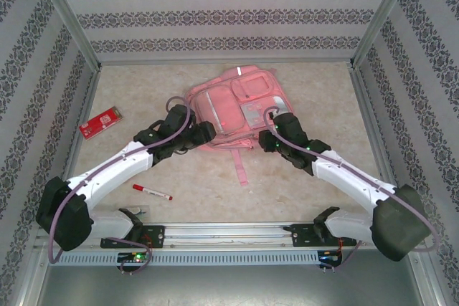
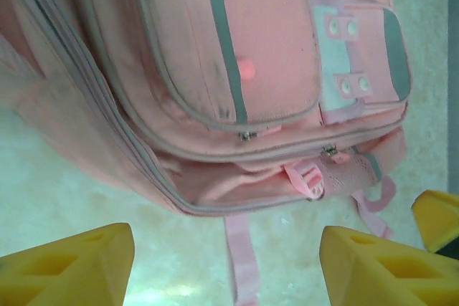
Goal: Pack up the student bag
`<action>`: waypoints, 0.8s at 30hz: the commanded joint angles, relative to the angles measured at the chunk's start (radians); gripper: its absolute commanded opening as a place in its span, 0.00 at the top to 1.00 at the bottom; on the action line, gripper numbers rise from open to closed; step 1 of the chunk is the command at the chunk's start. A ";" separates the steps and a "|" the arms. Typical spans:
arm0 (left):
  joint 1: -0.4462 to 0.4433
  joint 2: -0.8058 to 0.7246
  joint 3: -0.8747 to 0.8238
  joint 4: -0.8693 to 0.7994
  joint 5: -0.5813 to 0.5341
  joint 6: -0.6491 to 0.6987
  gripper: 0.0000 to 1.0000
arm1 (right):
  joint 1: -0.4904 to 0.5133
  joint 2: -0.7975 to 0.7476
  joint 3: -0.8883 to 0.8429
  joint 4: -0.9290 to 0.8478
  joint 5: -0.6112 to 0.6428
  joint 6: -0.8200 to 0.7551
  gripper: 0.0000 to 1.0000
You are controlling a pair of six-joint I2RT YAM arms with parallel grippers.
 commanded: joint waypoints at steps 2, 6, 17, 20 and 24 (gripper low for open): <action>0.076 0.068 0.006 -0.117 -0.088 0.264 0.31 | 0.042 0.078 0.064 -0.012 -0.104 -0.038 0.73; 0.099 0.174 0.020 -0.055 -0.079 0.342 0.31 | 0.042 0.153 0.082 -0.018 -0.093 0.049 0.72; 0.008 0.401 0.030 0.089 0.195 0.331 0.39 | -0.058 0.323 0.090 -0.057 -0.126 0.164 0.72; -0.080 0.424 0.024 0.167 0.240 0.315 0.39 | -0.154 0.384 0.109 -0.064 -0.174 0.116 0.75; -0.201 0.498 0.076 0.177 0.284 0.263 0.39 | -0.247 0.415 0.139 -0.095 -0.163 0.070 0.75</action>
